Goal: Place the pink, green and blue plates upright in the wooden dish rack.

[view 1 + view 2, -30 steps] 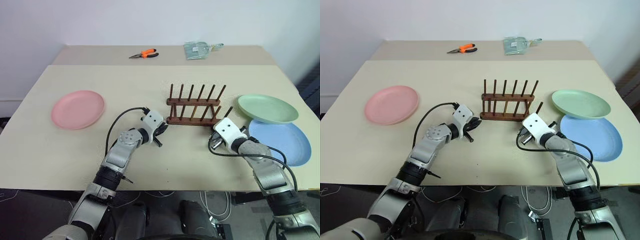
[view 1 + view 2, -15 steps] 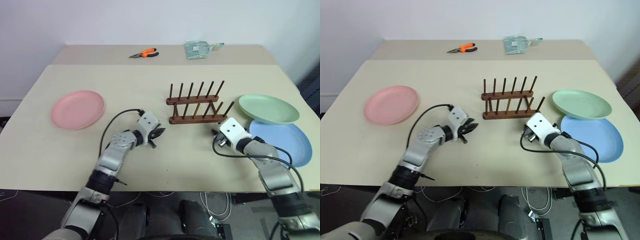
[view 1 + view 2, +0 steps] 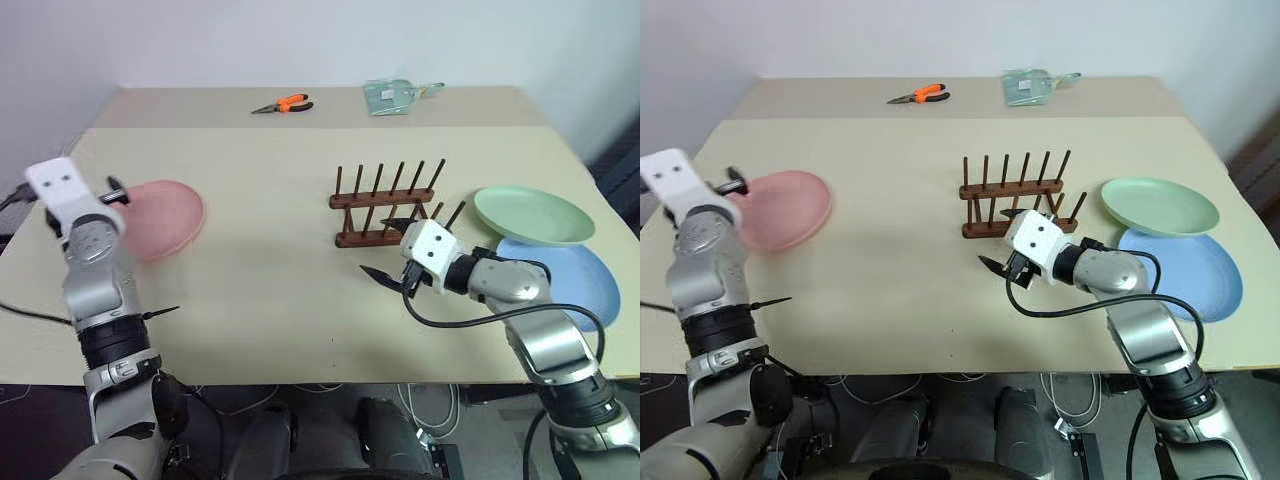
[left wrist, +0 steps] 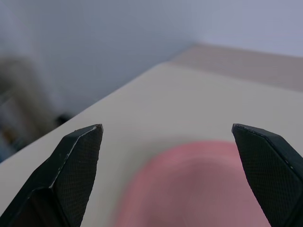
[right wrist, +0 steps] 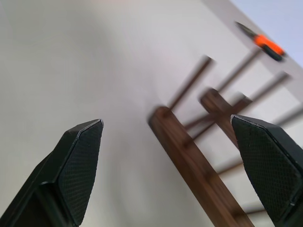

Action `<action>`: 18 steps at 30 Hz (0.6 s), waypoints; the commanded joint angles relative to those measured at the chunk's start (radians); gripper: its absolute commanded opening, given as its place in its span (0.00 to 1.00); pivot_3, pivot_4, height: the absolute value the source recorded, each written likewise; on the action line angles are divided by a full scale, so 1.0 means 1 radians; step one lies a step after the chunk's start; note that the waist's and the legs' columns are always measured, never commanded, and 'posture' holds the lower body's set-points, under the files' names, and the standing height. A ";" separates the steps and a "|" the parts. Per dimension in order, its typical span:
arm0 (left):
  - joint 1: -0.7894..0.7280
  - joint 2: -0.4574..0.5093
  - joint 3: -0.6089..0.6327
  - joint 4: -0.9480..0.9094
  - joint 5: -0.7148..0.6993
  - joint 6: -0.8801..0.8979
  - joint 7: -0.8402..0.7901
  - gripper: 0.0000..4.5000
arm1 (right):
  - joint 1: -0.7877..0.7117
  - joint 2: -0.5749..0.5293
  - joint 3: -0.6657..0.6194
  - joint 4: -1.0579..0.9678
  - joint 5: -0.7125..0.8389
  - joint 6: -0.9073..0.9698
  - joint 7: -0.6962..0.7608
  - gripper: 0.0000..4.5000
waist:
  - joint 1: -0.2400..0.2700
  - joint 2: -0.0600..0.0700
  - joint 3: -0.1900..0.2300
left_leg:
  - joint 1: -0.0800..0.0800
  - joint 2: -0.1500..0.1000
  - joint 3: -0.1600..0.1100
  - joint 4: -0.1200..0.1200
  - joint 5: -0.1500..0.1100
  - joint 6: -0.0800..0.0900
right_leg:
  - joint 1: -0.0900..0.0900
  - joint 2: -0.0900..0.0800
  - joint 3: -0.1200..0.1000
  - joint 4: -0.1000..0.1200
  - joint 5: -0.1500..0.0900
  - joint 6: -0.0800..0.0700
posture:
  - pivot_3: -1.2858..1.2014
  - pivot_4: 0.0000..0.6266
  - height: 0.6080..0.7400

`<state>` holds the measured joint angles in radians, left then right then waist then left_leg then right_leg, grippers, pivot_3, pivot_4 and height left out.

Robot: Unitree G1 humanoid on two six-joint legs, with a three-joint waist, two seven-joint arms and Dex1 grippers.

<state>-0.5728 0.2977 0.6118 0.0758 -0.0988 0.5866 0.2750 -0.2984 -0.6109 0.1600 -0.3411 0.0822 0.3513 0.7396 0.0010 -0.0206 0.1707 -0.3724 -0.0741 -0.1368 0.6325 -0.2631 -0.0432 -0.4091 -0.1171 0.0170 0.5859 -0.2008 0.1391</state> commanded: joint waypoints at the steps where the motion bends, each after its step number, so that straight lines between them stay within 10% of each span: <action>1: 0.006 -0.039 0.122 -0.088 -0.101 0.119 0.068 0.99 | -0.033 0.019 0.025 0.006 -0.004 -0.041 0.014 0.98 | 0.006 0.000 0.000 | 0.000 0.000 0.000 0.000 0.000 0.000 | 0.000 0.000 0.000 0.000 0.000 0.000 | 0.52 0.24 1.00; 7: -0.039 -0.144 0.331 -0.097 -0.335 0.268 0.156 0.94 | -0.035 0.029 0.035 0.016 -0.016 -0.059 0.003 0.98 | 0.011 -0.003 0.000 | 0.000 0.000 0.000 0.001 0.000 -0.001 | 0.000 0.000 -0.001 0.000 0.000 0.000 | 0.52 0.24 1.00; 16: -0.106 -0.117 0.362 0.055 -0.527 0.286 0.108 0.02 | -0.012 0.040 0.025 -0.018 -0.044 -0.049 -0.039 0.98 | 0.010 -0.004 0.000 | 0.001 0.000 0.000 0.000 0.001 -0.002 | 0.000 0.000 0.000 0.002 0.000 0.000 | 0.52 0.24 1.00; 18: -0.110 -0.110 0.352 0.074 -0.549 0.283 0.106 0.01 | -0.010 0.039 0.022 -0.027 -0.045 -0.045 -0.044 0.98 | 0.010 -0.004 0.000 | 0.000 0.000 0.000 0.000 0.001 -0.002 | 0.000 0.000 0.000 0.002 0.000 0.000 | 0.52 0.24 1.00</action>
<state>-0.6654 0.1677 0.9664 0.1532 -0.6146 0.8792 0.3897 -0.3076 -0.5751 0.2044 -0.3155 0.0404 0.3169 0.7081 0.0112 -0.0247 0.1710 -0.3722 -0.0741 -0.1367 0.6330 -0.2622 -0.0451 -0.4093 -0.1167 0.0168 0.5876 -0.2008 0.1388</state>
